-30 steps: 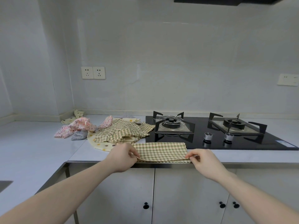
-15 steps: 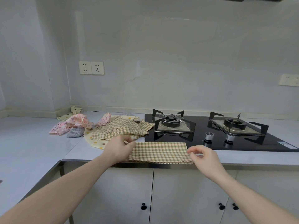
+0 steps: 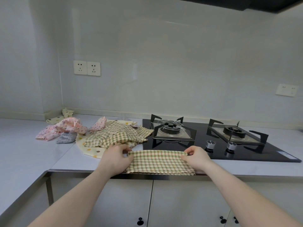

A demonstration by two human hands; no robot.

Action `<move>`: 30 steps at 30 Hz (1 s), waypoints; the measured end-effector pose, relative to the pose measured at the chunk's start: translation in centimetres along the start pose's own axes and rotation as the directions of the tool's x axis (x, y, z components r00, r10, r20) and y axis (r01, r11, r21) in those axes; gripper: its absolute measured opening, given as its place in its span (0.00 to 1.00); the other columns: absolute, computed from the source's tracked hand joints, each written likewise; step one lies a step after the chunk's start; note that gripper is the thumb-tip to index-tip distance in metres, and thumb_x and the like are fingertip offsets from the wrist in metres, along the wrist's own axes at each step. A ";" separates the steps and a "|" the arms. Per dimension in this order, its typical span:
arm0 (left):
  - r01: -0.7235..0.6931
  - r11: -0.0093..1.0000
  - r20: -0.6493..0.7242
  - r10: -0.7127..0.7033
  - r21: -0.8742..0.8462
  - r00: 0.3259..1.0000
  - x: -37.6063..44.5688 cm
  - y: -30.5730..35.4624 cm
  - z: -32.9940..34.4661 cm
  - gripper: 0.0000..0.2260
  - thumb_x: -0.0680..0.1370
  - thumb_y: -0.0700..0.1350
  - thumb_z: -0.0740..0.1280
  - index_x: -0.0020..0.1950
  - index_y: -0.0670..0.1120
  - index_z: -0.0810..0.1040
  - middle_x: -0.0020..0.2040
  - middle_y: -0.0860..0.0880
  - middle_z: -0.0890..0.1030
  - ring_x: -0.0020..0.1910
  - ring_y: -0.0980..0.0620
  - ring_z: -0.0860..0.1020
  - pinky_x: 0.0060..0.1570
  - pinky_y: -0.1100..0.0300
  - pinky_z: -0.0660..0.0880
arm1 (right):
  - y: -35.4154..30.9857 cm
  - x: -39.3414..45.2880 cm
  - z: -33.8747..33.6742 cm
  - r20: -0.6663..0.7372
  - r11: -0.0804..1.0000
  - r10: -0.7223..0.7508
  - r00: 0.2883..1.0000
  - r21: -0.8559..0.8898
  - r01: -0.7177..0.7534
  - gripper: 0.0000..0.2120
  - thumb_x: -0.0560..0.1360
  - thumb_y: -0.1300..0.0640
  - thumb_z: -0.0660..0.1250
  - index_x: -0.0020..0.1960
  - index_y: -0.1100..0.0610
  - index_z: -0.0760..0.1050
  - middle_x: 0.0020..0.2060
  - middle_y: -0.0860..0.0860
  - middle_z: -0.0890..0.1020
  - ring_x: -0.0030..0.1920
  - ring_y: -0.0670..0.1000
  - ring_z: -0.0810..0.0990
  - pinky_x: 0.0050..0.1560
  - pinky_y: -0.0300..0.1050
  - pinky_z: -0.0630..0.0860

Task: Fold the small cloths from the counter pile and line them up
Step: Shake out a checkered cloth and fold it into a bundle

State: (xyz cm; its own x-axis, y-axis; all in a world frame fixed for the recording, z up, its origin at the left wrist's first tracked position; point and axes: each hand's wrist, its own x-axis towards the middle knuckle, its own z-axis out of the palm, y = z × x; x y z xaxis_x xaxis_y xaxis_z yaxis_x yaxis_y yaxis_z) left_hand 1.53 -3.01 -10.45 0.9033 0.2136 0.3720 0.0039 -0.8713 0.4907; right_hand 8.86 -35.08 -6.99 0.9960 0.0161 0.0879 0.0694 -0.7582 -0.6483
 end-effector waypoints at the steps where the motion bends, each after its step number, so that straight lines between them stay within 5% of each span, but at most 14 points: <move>1: 0.005 1.000 0.005 -0.005 -0.004 1.000 0.0 0.0 0.1 0.11 0.76 0.58 0.68 0.57 0.59 0.82 0.59 0.57 0.80 0.60 0.51 0.76 0.61 0.54 0.73 | 0.1 0.2 -0.1 -0.002 0.999 0.019 1.000 0.032 -0.019 0.07 0.73 0.52 0.74 0.49 0.52 0.82 0.47 0.46 0.84 0.48 0.47 0.81 0.46 0.41 0.72; 7: 0.026 0.998 0.035 -0.024 -0.050 0.999 0.2 0.4 -0.3 0.11 0.76 0.57 0.68 0.56 0.59 0.82 0.59 0.57 0.81 0.61 0.51 0.75 0.64 0.53 0.72 | -1.0 0.5 -1.3 -0.001 0.967 0.090 0.996 0.237 -0.087 0.04 0.71 0.55 0.74 0.43 0.55 0.82 0.38 0.49 0.83 0.41 0.50 0.78 0.44 0.43 0.74; 15: 0.114 0.972 0.090 -0.097 -0.205 0.991 0.0 0.5 -0.7 0.06 0.78 0.53 0.68 0.54 0.59 0.82 0.50 0.59 0.81 0.51 0.57 0.78 0.54 0.58 0.75 | -8.1 -0.9 -2.3 0.082 0.956 -0.024 0.996 0.293 -0.001 0.07 0.71 0.58 0.76 0.47 0.56 0.81 0.42 0.51 0.83 0.39 0.48 0.80 0.32 0.39 0.76; 20: 0.158 0.933 0.111 -0.129 -0.323 0.985 0.3 0.2 -1.1 0.10 0.79 0.46 0.66 0.54 0.58 0.84 0.51 0.60 0.82 0.52 0.57 0.79 0.55 0.57 0.77 | -12.7 -2.0 0.5 0.150 0.943 -0.115 0.982 0.326 0.061 0.08 0.71 0.60 0.77 0.49 0.58 0.81 0.46 0.55 0.85 0.39 0.50 0.85 0.34 0.41 0.82; 25: 0.166 0.900 0.116 -0.129 -0.404 0.985 0.4 0.1 -1.3 0.13 0.80 0.42 0.64 0.51 0.57 0.85 0.55 0.57 0.83 0.56 0.56 0.78 0.51 0.61 0.72 | -15.0 -3.4 4.0 0.177 0.942 -0.159 0.971 0.321 0.096 0.04 0.73 0.61 0.75 0.47 0.58 0.82 0.40 0.52 0.84 0.33 0.51 0.85 0.43 0.50 0.86; 30: 0.163 0.895 0.120 -0.124 -0.415 0.985 0.7 -0.3 -1.5 0.16 0.78 0.39 0.64 0.45 0.60 0.83 0.54 0.57 0.84 0.59 0.55 0.78 0.56 0.61 0.71 | -15.7 -3.8 7.3 0.215 0.942 -0.176 0.960 0.320 0.101 0.04 0.73 0.61 0.75 0.46 0.55 0.82 0.46 0.52 0.84 0.33 0.49 0.86 0.42 0.47 0.86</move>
State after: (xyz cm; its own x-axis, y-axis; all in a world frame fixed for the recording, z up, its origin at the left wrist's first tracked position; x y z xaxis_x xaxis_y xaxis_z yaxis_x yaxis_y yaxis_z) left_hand 1.51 -1.90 -9.17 0.9409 0.2652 0.2108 -0.0269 -0.5618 0.8268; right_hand 4.42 -18.46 -2.66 0.9565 0.2895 0.0359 0.1842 -0.5043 -0.8437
